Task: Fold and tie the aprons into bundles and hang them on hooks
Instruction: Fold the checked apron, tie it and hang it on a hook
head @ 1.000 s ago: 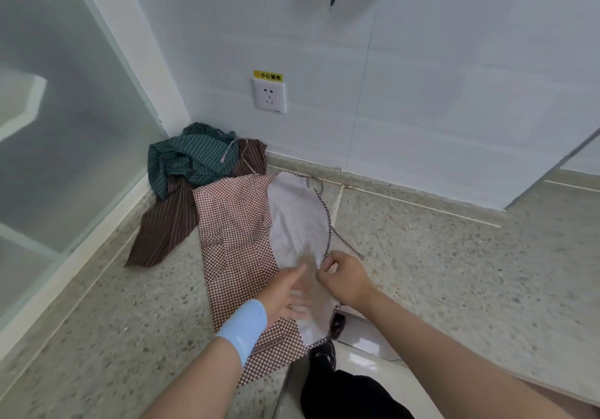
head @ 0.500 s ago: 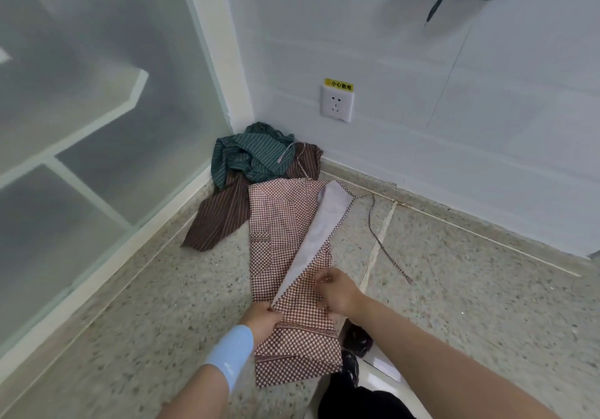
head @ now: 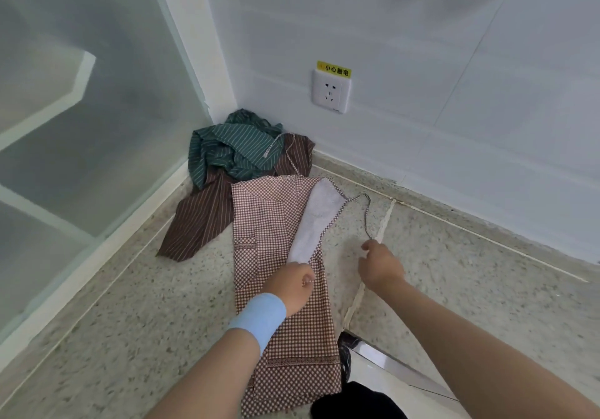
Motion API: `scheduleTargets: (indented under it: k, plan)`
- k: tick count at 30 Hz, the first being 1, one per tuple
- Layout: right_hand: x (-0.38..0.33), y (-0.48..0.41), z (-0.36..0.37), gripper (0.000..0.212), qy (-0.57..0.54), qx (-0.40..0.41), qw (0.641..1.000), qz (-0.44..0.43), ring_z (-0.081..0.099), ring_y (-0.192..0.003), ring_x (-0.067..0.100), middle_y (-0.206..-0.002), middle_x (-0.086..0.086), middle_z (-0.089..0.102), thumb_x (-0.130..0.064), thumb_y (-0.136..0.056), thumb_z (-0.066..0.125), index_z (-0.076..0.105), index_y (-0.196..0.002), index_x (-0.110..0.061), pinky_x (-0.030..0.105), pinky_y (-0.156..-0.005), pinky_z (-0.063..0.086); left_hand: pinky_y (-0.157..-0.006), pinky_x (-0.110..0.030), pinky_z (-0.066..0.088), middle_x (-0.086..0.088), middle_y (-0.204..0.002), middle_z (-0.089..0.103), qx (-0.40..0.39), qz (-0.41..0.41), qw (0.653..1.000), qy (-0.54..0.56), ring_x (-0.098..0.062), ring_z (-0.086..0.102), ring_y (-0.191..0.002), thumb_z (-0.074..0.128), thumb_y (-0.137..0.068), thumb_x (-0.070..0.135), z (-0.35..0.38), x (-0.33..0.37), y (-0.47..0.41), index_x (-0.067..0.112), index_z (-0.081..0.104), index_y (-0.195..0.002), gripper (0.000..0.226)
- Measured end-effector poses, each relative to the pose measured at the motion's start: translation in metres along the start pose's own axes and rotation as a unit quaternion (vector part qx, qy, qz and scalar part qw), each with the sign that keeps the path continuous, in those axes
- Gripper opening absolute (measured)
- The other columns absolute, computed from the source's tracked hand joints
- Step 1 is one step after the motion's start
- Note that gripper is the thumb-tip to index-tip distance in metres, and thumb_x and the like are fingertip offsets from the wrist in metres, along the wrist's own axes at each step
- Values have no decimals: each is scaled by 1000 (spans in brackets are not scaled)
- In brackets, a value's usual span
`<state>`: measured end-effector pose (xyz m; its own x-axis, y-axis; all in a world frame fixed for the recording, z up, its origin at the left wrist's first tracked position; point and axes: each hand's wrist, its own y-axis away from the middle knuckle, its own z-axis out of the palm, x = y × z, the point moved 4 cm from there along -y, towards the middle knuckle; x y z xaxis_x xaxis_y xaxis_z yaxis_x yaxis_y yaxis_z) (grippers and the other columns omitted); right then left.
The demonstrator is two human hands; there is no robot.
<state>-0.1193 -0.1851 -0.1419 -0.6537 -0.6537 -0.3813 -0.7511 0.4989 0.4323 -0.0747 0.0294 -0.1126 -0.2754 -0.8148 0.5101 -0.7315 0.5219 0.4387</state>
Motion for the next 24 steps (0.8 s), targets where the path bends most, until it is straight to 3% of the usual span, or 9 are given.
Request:
scheduleTargets:
  k: [4, 7, 10, 13, 15, 17, 19, 21, 24]
  plan:
    - [30, -22, -11, 30, 99, 4, 994, 41, 60, -108, 31, -129, 10, 49, -23, -103, 38, 41, -132, -15, 37, -75, 46, -111, -39, 38, 1, -152, 37, -83, -22, 994, -74, -21, 39, -137, 50, -96, 36, 23, 9, -34, 28, 43, -144, 49]
    - [47, -29, -7, 25, 126, -13, 991, 50, 60, -106, 31, -122, 9, 51, -26, -102, 42, 44, -124, -14, 37, -74, 46, -115, -44, 32, -3, -158, 28, -95, -66, 985, -126, -26, 28, -144, 47, -97, 38, 27, 6, -50, 26, 38, -148, 54]
    - [51, -30, -5, 22, 128, -11, 990, 54, 62, -102, 25, -115, 4, 61, -23, -98, 48, 58, -117, -21, 33, -77, 49, -103, -37, 44, 1, -141, 50, -75, -67, 993, -56, -21, 48, -127, 46, -97, 35, 23, 7, -54, 26, 54, -133, 38]
    - [37, -25, -4, 23, 120, -49, 991, 38, 64, -100, 24, -112, 4, 66, -21, -96, 48, 65, -111, -19, 30, -79, 52, -81, -30, 48, 0, -100, 67, -69, -94, 992, 52, -19, 62, -92, 42, -98, 33, 15, 12, -53, 16, 65, -98, 29]
    - [9, -15, -6, 20, 62, -62, 996, -6, 64, -93, 22, -103, 2, 67, -25, -92, 51, 67, -102, -19, 28, -72, 50, -81, -32, 50, -2, -95, 68, -90, -160, 955, 235, -19, 64, -87, 43, -98, 40, 11, 16, -50, 13, 66, -96, 35]
    - [-29, 0, -6, 11, -51, -87, 993, -68, 63, -87, 16, -92, -3, 67, -26, -86, 59, 68, -87, -22, 27, -68, 50, -91, -34, 48, -5, -111, 67, -139, -221, 875, 408, -23, 64, -103, 40, -100, 50, 7, 22, -44, 10, 61, -116, 48]
    - [-67, 17, -3, 6, -140, -151, 971, -125, 63, -89, 12, -95, -9, 66, -28, -80, 67, 69, -76, -24, 26, -74, 51, -101, -37, 43, -9, -122, 62, -155, -242, 830, 479, -28, 60, -116, 40, -99, 56, -2, 17, -39, 12, 55, -124, 53]
    - [-97, 29, 1, 6, -158, -187, 952, -183, 63, -92, 10, -102, -13, 61, -30, -78, 71, 71, -74, -26, 26, -80, 53, -100, -37, 48, -8, -123, 64, -124, -240, 796, 542, -27, 63, -112, 53, -96, 51, -16, 3, -34, 11, 58, -122, 47]
    - [-126, 36, 0, 6, -174, -189, 938, -233, 62, -96, 5, -107, -16, 60, -31, -76, 78, 73, -75, -29, 26, -86, 52, -97, -38, 52, -11, -118, 67, -110, -222, 792, 558, -25, 65, -108, 59, -97, 34, -42, -23, -25, 12, 62, -121, 32]
